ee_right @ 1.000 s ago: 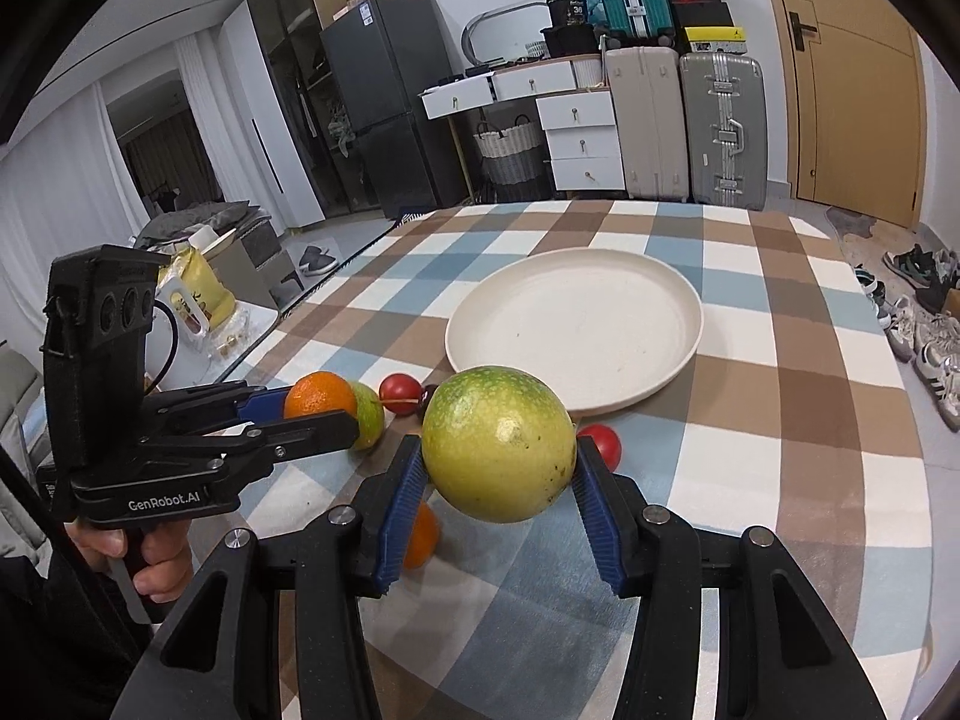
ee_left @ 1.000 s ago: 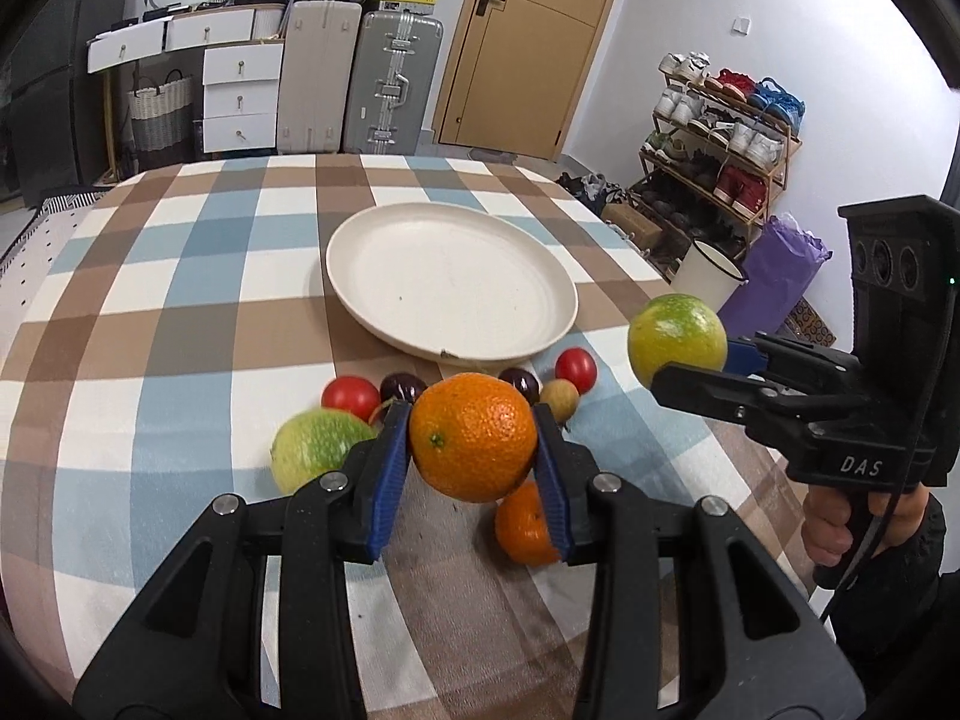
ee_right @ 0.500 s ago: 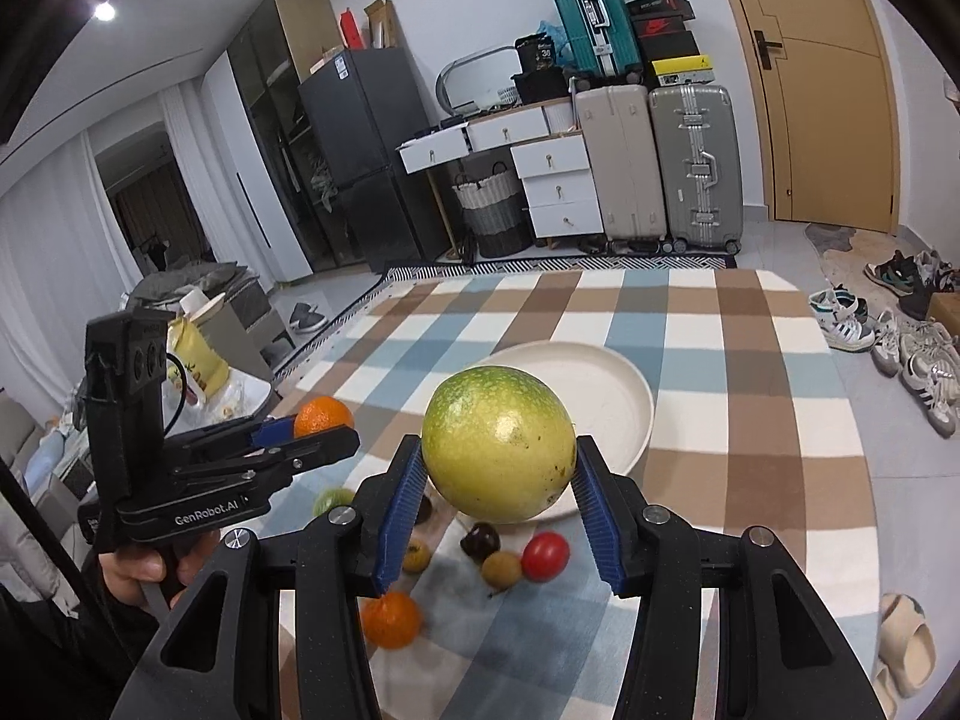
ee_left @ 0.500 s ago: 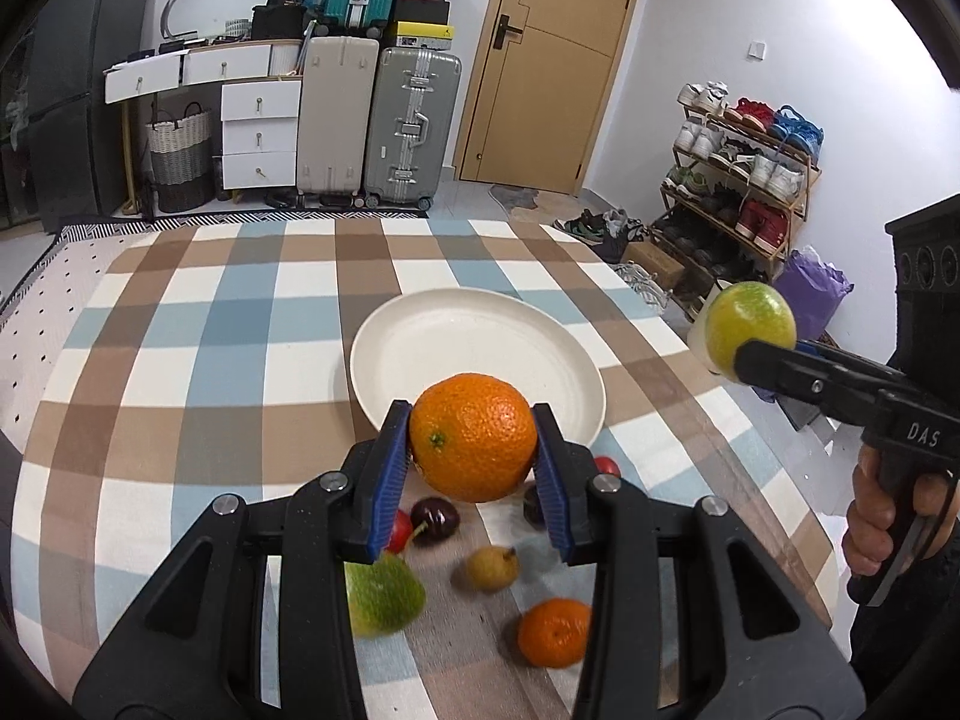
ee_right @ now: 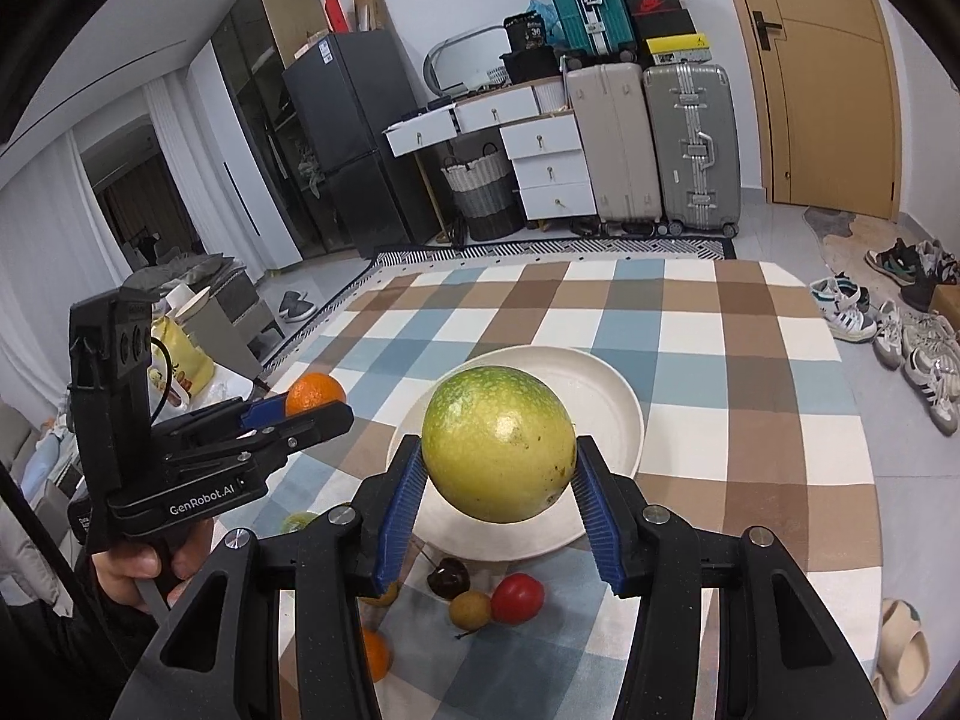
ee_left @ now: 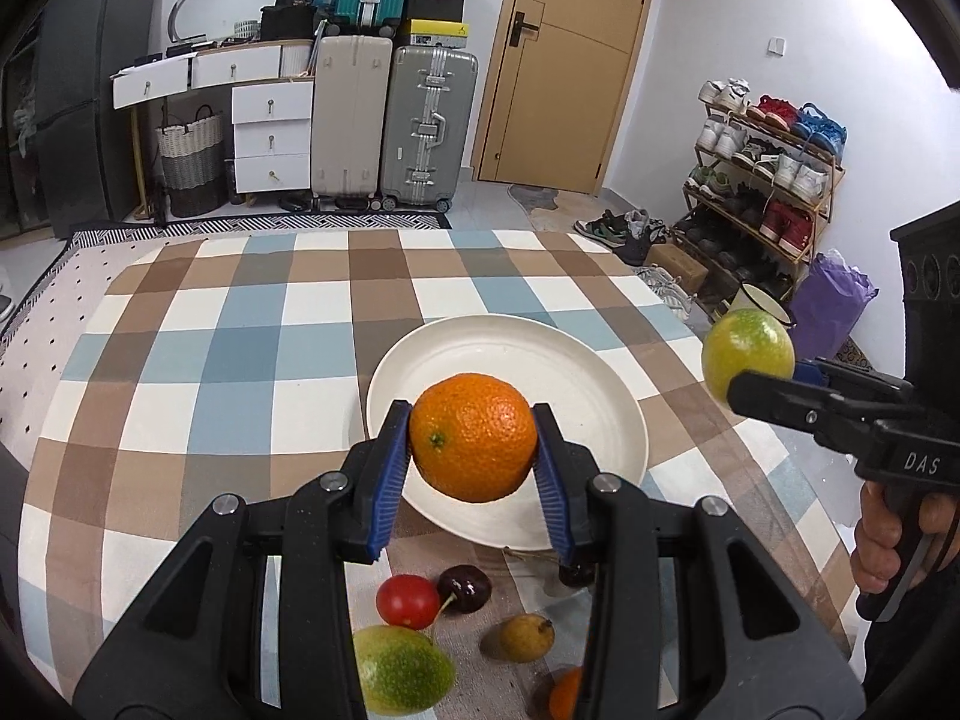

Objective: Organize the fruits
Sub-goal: 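Carry the orange with the left gripper while the right gripper carries the yellow-green fruit to the plate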

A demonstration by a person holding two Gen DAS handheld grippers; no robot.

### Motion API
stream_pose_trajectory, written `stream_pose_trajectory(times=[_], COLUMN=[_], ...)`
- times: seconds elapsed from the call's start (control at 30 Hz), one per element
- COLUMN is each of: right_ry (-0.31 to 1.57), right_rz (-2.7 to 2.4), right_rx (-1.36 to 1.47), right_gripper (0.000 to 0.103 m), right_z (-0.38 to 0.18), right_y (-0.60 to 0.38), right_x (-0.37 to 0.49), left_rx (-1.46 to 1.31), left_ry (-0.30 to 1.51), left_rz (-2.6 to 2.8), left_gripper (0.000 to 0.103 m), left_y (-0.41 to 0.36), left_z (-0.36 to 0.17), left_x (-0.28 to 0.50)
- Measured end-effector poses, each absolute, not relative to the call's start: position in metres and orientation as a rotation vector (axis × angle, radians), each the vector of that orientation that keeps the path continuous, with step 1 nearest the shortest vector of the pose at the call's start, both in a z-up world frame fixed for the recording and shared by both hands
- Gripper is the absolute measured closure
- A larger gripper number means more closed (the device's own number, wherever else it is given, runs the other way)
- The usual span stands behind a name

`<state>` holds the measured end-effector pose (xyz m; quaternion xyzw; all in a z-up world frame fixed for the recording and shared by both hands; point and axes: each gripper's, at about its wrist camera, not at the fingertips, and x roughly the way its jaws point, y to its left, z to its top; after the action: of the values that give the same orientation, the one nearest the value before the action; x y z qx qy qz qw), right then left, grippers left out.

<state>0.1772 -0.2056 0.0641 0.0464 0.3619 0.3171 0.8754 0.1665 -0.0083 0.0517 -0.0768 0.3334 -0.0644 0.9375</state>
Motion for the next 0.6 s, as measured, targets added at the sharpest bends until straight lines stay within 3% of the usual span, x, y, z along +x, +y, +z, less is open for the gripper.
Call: stream_pose_trajectory(times=[0.6], right_ry=[0.863], right_rz=[0.647], right_rx=[0.038], right_gripper=[0.053], right_z=[0.002], right_y=[-0.17], right_x=[0.222], left_rx=[-0.127], left_ry=[0.801], left_rz=[-0.15], left_gripper=[0.067], left_y=[-0.022], left_z=[-0.006], left_x=[0.222])
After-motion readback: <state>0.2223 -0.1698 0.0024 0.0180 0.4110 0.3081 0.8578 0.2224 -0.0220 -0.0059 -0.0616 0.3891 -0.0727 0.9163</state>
